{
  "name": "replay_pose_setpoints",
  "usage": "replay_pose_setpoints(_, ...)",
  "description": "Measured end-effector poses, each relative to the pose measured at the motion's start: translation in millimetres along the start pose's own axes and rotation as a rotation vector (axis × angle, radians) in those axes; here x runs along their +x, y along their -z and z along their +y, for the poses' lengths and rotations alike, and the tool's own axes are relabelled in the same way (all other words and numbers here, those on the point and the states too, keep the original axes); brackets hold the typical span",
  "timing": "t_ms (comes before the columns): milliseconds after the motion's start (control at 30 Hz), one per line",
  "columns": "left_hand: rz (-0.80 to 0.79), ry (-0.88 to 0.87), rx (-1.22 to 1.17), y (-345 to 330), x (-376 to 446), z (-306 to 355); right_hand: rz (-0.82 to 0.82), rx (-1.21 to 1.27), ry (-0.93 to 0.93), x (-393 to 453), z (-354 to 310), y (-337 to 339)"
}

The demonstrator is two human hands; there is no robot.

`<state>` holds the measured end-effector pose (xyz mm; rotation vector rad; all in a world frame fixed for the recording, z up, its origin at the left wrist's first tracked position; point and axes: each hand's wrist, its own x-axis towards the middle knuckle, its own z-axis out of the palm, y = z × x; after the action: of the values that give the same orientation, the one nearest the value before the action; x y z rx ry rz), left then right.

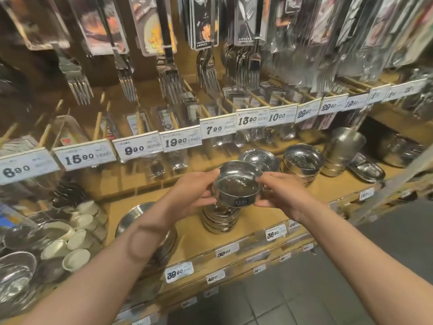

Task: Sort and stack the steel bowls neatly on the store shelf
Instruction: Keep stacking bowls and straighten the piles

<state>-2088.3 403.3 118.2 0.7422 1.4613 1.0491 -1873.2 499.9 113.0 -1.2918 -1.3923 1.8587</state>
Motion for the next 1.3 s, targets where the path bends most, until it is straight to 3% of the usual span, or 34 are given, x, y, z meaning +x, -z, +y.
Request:
replay_pose_setpoints(167, 0.225, 0.022, 0.124, 2, 7, -15, 0.0, -0.105, 0.025, 29, 12, -15)
replay_pose_setpoints(433, 0.438, 0.041, 0.031, -11, 16, -36, -0.083, -0.296, 0.095, 75, 27, -14)
replay_pose_setpoints(733, 0.656, 0.027, 0.107, -27, 32, -52, -0.183, -0.407, 0.217, 96, 32, -6)
replay_pose_setpoints(933, 0.751, -0.012, 0.096, -33, 37, -63, -0.167, -0.448, 0.301, 99, 40, 0)
replay_pose_setpoints(1300, 0.765, 0.005, 0.186, -35, 40, -58, -0.177, -0.451, 0.261, 98, 37, 0)
